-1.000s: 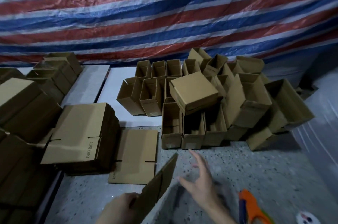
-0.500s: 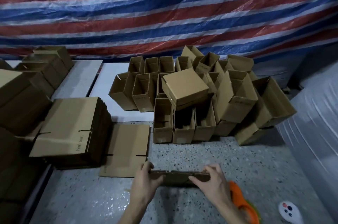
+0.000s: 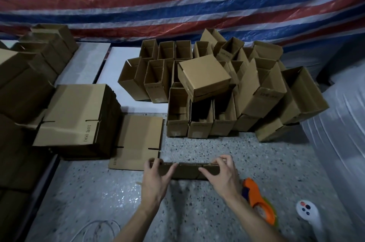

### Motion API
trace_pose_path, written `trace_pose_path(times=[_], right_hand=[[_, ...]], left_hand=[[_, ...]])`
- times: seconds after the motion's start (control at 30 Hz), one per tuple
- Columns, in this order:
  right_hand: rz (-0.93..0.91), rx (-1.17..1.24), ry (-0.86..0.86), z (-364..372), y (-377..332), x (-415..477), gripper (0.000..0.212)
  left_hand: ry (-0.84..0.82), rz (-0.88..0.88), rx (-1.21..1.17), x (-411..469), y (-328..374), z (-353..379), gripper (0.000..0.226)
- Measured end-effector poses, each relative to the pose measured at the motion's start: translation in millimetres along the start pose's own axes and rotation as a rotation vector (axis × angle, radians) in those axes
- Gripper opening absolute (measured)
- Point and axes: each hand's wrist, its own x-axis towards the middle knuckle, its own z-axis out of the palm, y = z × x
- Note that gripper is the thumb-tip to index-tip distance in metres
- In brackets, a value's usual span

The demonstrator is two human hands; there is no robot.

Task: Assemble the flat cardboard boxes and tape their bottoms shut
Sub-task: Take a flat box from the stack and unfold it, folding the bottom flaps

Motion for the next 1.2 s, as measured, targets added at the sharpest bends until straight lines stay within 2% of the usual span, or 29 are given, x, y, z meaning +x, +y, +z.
trace_pose_path(times=[0.17,0.4,0.57,0.67,0.77,0.87,0.93,1.03,1.2], right_hand=[[0.027,-0.019,-0.012,3,-2,-1,0.052],[-0.011,0.082,0.017,7,-5,-2,0.041],[-0.051,0.118,0.055,12,-12,1,0.065],[-0.189,0.161,-0.016,5,-8,2,0.076],[-0.356,0.185,-0.161,-9,3,4,0.087],[-0.501,0.11,-0.32,-18,13,1,0.102],[-0.535,0.067,-0.382,-16,19,-4,0.106],[-0.426,0.16,-0.388,-10,27,-7,0.112],[-0.043,0.648,-0.304,5,23,-19,0.11]], left_hand=[[0.02,-0.07,-0.068,5,8,5,0.073],[-0.005,-0.13,-0.135,6,8,7,0.057],[0.034,-0.239,-0.121,5,17,6,0.052],[0.028,-0.272,-0.069,10,19,0,0.04],[0.03,-0.279,-0.047,17,17,-7,0.037],[0.026,-0.259,-0.06,12,20,-6,0.035],[0.049,-0.239,-0.072,4,22,-1,0.035],[0.03,-0.209,-0.079,-7,20,4,0.034],[-0.059,-0.2,-0.216,-12,9,2,0.028]])
